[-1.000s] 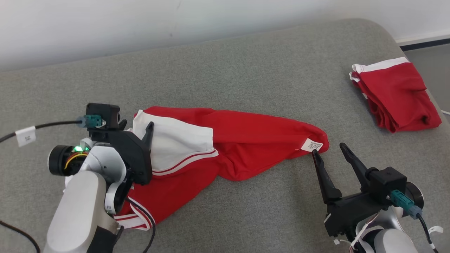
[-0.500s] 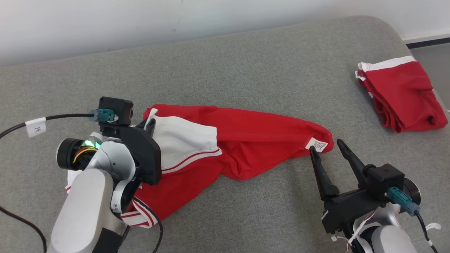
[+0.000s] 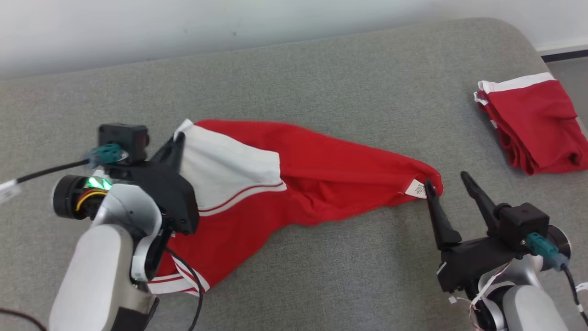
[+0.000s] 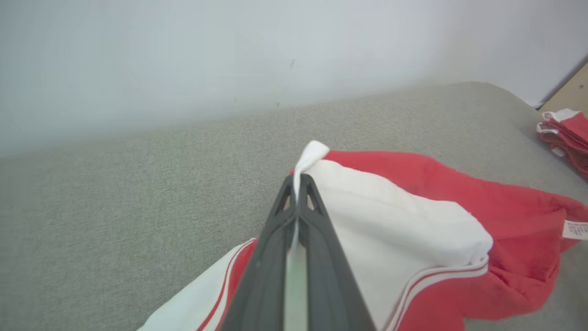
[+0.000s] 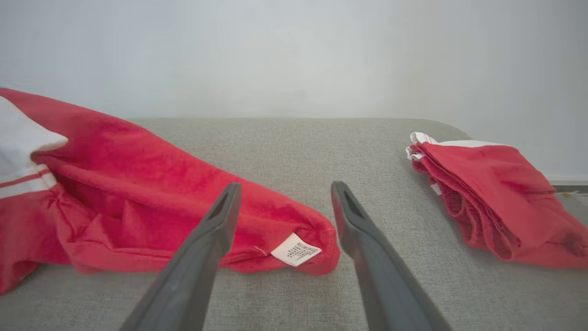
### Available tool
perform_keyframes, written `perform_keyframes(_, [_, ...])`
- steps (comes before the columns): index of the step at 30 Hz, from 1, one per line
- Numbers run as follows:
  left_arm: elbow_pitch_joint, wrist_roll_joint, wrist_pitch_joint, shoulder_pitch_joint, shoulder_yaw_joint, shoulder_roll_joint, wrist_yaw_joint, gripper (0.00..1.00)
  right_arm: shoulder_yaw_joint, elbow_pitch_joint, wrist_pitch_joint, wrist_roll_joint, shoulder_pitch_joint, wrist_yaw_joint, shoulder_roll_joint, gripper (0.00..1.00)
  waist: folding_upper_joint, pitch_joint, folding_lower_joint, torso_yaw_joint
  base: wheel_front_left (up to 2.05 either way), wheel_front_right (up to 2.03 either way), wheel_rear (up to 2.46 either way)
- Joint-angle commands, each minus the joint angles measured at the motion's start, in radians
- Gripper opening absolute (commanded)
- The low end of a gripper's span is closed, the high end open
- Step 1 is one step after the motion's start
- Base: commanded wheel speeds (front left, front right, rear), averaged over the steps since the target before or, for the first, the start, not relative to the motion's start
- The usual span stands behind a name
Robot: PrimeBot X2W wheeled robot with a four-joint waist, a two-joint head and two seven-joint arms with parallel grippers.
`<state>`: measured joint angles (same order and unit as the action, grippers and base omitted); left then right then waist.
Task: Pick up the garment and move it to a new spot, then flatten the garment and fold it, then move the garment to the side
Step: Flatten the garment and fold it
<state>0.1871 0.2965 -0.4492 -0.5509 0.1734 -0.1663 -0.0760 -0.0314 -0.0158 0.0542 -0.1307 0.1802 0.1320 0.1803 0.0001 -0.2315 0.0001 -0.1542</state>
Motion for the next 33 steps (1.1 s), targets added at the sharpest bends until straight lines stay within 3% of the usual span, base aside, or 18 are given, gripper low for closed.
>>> perform_keyframes(1, [-0.028, 0.009, 0.027, 0.024, -0.018, -0.005, 0.011, 0.00, 0.018, 0.000, 0.013, 0.001, 0.000, -0.002, -0.003, 1.00, -0.0001, -0.002, -0.0001, 0.006, 0.00, 0.00, 0.00])
perform_keyframes(6, [-0.104, 0.049, 0.085, 0.104, -0.053, -0.007, 0.008, 0.00, 0.075, -0.055, 0.170, -0.015, 0.027, -0.002, -0.018, 1.00, -0.0001, -0.016, -0.0001, 0.012, 0.00, 0.00, 0.00])
perform_keyframes(11, [-0.155, 0.042, 0.123, 0.163, -0.024, -0.009, -0.003, 0.00, 0.116, -0.079, 0.300, -0.015, 0.100, -0.002, -0.014, 1.00, -0.0001, -0.046, -0.0001, 0.022, 0.00, 0.00, 0.00])
perform_keyframes(22, [-0.155, 0.024, 0.158, 0.184, 0.023, 0.013, 0.002, 0.00, 0.135, -0.138, 0.412, 0.000, 0.210, -0.002, 0.005, 1.00, -0.0001, -0.092, -0.0001, 0.060, 0.00, 0.00, 0.00])
perform_keyframes(25, [-0.157, 0.021, 0.166, 0.179, 0.029, 0.013, 0.003, 0.05, 0.130, -0.160, 0.431, 0.000, 0.238, -0.002, 0.011, 1.00, -0.0001, -0.101, -0.0001, 0.066, 0.00, 0.00, 0.00])
perform_keyframes(28, [-0.158, 0.022, 0.169, 0.177, 0.033, 0.012, 0.005, 0.16, 0.144, -0.174, 0.456, 0.005, 0.247, -0.002, 0.000, 1.00, -0.0001, -0.105, -0.0001, 0.071, 0.00, 0.00, 0.00])
perform_keyframes(32, [-0.159, 0.019, 0.176, 0.177, 0.038, 0.008, 0.004, 0.46, 0.160, -0.171, 0.468, 0.018, 0.249, -0.002, -0.009, 1.00, -0.0001, -0.105, -0.0001, 0.073, 0.00, 0.00, 0.00])
perform_keyframes(33, [-0.160, 0.018, 0.179, 0.177, 0.039, 0.006, 0.004, 0.94, 0.162, -0.168, 0.468, 0.022, 0.248, -0.002, -0.011, 1.00, -0.0001, -0.104, -0.0001, 0.073, 0.00, 0.00, 0.00])
